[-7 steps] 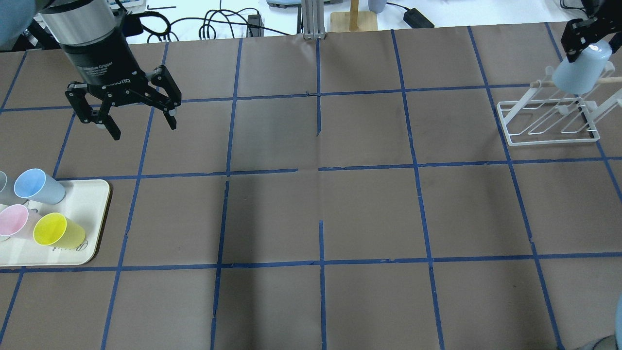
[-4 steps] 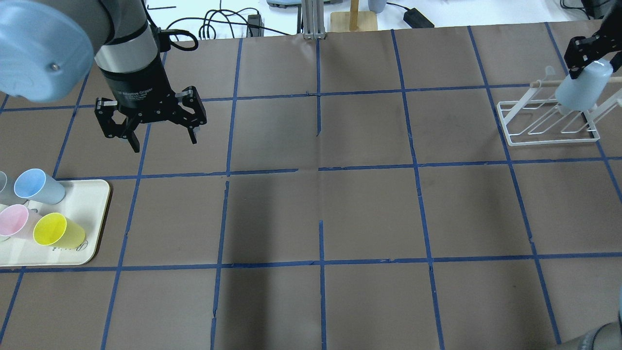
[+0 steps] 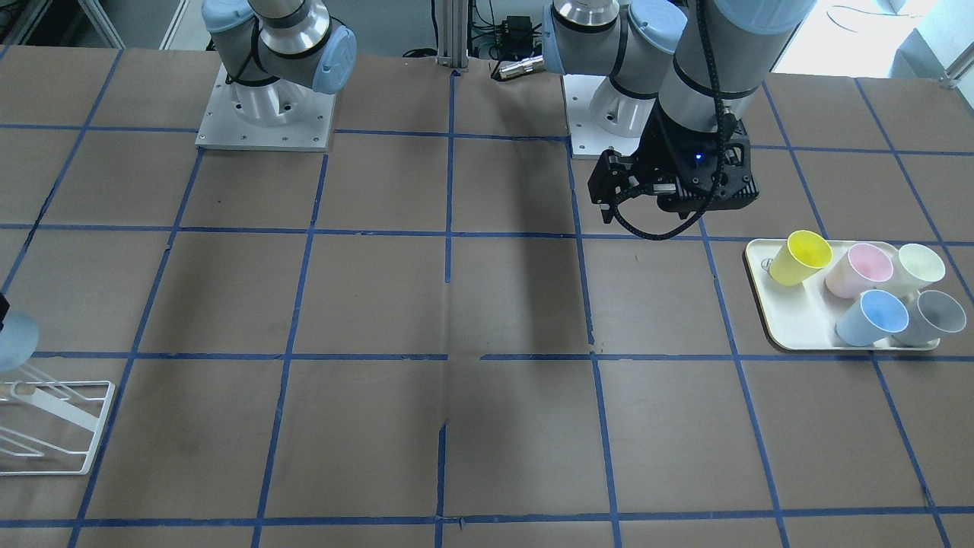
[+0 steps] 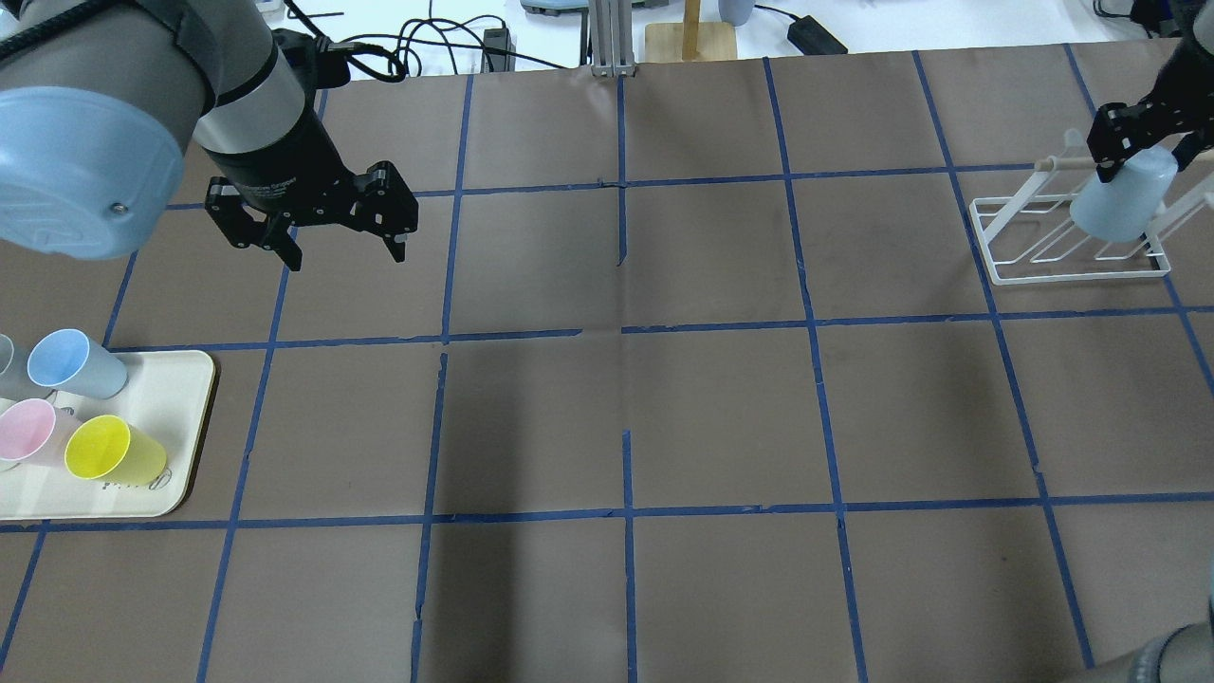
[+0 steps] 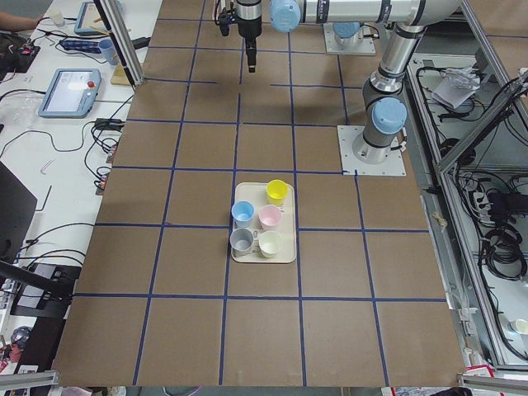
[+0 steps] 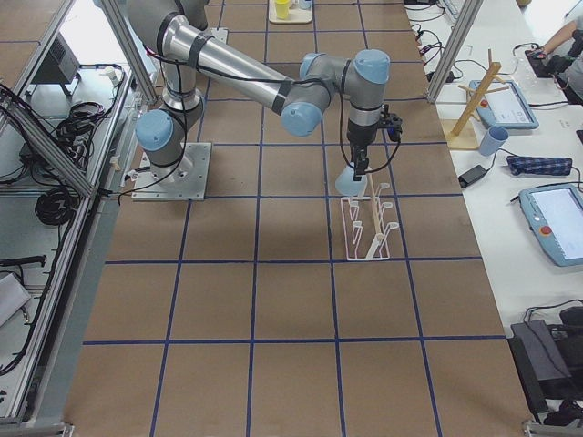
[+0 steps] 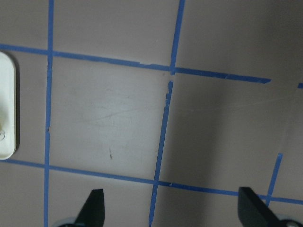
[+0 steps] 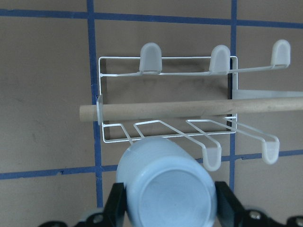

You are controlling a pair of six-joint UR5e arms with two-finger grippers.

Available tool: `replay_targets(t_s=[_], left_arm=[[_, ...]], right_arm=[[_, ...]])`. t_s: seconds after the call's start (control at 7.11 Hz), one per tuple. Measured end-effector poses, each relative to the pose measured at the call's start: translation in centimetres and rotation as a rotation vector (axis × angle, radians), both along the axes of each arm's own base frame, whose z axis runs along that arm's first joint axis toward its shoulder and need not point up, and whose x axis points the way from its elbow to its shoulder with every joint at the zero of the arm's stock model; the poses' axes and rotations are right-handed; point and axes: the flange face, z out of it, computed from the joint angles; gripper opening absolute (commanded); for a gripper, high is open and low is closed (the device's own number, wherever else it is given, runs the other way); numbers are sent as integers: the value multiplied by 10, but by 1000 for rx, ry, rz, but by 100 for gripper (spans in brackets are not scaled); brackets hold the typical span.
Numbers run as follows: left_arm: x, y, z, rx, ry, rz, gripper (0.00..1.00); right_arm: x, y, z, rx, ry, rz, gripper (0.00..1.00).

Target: Transfer IKEA cup to right arm and place on rack

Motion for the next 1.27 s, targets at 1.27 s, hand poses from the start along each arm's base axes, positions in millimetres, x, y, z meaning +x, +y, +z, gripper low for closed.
replay_targets(t_s=[1.27], left_arm=[[28, -5, 2, 27, 2, -36, 100]], right_arm=[[20, 3, 50, -79, -23, 51, 100]])
